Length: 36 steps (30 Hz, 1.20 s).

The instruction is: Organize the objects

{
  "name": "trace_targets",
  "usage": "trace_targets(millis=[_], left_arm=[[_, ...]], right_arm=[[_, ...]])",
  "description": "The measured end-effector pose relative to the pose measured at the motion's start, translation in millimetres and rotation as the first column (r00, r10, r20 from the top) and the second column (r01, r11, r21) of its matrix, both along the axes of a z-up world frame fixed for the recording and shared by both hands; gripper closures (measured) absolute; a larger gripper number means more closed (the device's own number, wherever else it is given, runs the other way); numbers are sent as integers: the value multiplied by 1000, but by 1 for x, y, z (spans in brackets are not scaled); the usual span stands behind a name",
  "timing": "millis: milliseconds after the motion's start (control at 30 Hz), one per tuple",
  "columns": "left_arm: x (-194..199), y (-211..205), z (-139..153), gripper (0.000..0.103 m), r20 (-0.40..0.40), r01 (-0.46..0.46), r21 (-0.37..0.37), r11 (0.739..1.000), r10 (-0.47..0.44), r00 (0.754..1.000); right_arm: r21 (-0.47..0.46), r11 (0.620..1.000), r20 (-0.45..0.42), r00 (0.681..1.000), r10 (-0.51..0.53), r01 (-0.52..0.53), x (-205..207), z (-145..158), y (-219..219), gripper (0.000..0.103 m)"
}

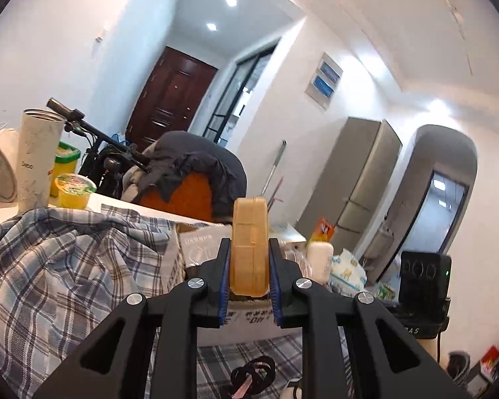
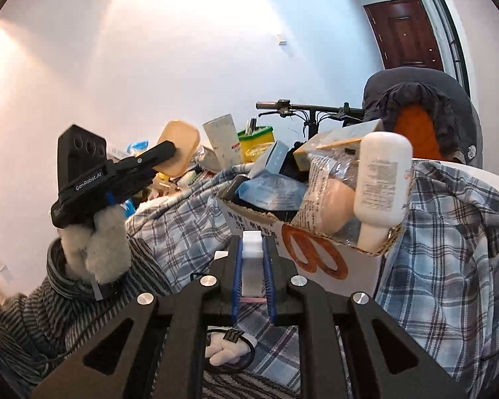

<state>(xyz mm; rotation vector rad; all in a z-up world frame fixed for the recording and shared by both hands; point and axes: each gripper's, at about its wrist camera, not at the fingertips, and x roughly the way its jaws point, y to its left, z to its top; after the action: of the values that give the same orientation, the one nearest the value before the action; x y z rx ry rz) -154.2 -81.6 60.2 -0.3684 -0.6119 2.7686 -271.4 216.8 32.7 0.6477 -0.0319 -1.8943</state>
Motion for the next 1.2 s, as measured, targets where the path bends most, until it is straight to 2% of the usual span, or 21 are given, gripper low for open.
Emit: trace_targets(millis=[100, 333, 533, 667, 867, 933, 1033, 1200], left_arm=[[0, -3, 2, 82, -1, -11, -1, 1000, 11, 1000], [-4, 12, 5, 82, 4, -3, -79, 997, 3, 1000], [-35, 25, -2, 82, 83, 7, -149, 989, 5, 997], [-49, 30, -2, 82, 103, 6, -174, 985, 12, 995], [-83, 21, 25, 82, 103, -19, -146, 989, 34, 994], [-104, 24, 29, 82, 157, -23, -181, 983, 52, 986], [-135, 31, 28, 82, 250, -44, -270, 962, 114, 961], [-164, 28, 20, 82, 376, -39, -267, 963, 141, 916]], right_arm=[[-12, 1000, -8, 1000, -19, 18, 0, 1, 0, 91], [-7, 999, -21, 999, -47, 46, -2, 2, 3, 91], [10, 995, -58, 993, -100, 100, 0, 4, 6, 91], [12, 995, -64, 993, -101, 102, 0, 5, 6, 91], [14, 995, -71, 992, -102, 103, 1, 5, 5, 91], [15, 994, -71, 992, -103, 104, 0, 4, 5, 91], [15, 995, -73, 992, -100, 101, 0, 4, 4, 91], [27, 995, -79, 993, -91, 94, 1, 3, 1, 91]])
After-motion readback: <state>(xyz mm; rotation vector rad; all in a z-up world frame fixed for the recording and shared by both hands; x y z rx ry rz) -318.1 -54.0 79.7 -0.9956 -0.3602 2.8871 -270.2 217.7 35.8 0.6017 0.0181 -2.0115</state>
